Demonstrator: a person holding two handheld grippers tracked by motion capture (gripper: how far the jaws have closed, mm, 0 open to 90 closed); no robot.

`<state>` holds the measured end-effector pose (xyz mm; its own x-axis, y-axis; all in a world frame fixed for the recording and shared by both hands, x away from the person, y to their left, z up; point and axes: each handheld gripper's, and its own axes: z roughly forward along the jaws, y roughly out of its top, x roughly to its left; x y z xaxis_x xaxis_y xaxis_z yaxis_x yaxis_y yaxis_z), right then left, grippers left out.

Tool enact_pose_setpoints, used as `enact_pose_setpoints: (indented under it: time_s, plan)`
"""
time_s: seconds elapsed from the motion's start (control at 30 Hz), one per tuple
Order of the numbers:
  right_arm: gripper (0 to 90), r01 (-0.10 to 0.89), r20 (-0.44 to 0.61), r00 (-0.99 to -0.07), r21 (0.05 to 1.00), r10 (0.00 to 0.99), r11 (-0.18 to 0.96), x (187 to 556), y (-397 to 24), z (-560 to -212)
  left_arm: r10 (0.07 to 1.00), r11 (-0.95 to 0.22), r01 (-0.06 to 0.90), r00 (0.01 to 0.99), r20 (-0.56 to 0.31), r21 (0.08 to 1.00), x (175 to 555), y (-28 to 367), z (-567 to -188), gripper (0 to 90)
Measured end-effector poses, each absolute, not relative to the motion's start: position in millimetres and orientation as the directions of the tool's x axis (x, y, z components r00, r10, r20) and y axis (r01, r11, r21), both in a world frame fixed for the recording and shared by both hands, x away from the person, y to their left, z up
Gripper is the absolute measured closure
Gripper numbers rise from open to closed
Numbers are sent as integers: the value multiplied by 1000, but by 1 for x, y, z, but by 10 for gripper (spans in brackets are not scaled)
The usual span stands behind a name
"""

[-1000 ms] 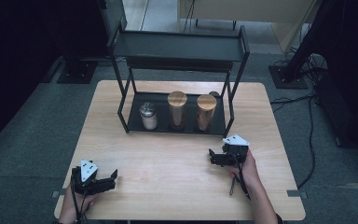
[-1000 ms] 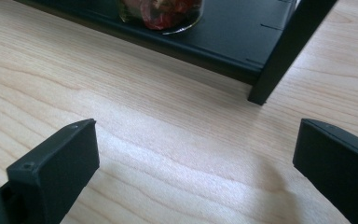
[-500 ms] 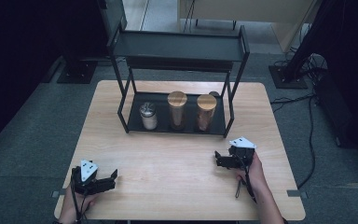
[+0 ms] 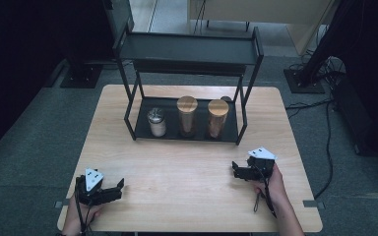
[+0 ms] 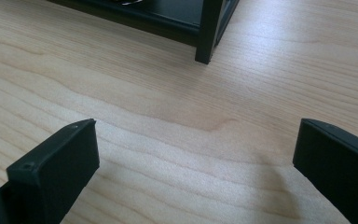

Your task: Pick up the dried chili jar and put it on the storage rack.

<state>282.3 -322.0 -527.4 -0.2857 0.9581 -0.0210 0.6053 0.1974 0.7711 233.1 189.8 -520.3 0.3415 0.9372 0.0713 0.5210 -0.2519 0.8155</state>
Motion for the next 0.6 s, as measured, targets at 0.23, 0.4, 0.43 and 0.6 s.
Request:
enact_pose_setpoints:
  time_s: [0.23, 0.4, 0.43, 0.6]
  plan:
    - [1, 606, -20, -284, 771, 959, 195, 277, -327, -528, 937, -253, 521, 341, 72, 815, 233, 190, -520, 4]
    - [1, 608, -20, -280, 770, 960, 193, 273, -331, -528, 937, -253, 521, 341, 73, 815, 233, 190, -520, 4]
    - [1, 607, -21, -281, 771, 960, 194, 272, -332, -528, 937, -253, 521, 341, 73, 815, 233, 190, -520, 4]
    - [1, 609, -17, -273, 771, 962, 187, 268, -337, -528, 938, -254, 521, 340, 75, 815, 233, 190, -520, 4]
